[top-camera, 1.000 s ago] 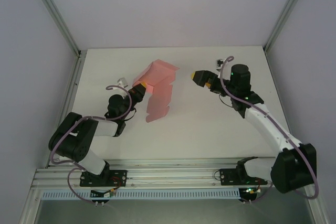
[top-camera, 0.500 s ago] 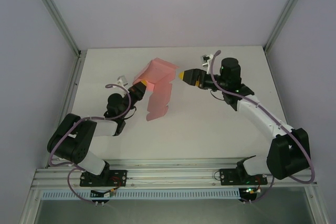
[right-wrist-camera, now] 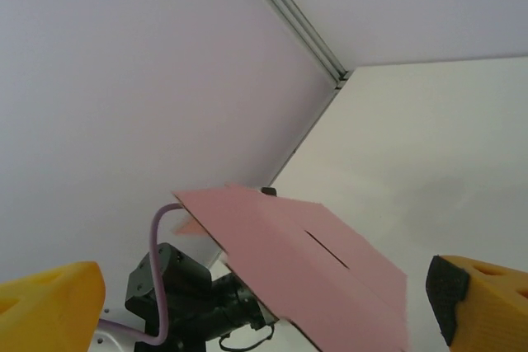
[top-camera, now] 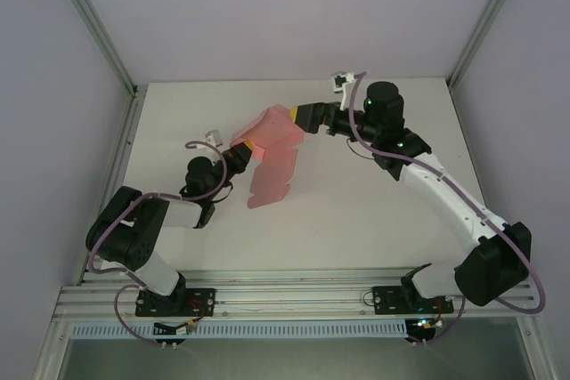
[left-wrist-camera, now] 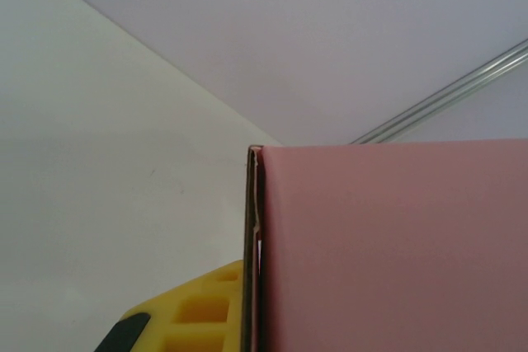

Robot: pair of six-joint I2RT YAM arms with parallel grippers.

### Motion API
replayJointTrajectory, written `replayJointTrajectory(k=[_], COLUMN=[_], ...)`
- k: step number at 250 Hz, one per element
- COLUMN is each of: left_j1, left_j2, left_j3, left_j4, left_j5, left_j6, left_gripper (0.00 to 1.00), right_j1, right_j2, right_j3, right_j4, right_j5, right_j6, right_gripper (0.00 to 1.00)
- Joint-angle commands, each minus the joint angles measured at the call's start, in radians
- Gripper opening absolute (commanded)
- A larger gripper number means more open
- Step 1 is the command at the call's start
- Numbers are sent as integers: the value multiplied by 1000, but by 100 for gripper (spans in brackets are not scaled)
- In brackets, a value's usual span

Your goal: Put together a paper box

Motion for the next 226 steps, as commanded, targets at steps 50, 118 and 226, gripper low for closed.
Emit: replayJointTrajectory(k=[50,118,226], left_j1=[-19,-19,-17], left_j2=[-2,-18,-9], left_j3=[66,66,64], left_j4=[-50,-67,-73], left_j5=[82,68,84], left_j6=[80,91,102], left_gripper=[0,0,0], right_j1=[82,150,171], right_j2=[168,267,204], right_j3=[309,430,390], right_j4=[-306,-556,-577], right_j5=[165,322,626], right_j6=[-318,-557,-687], right_gripper=[100,100,100])
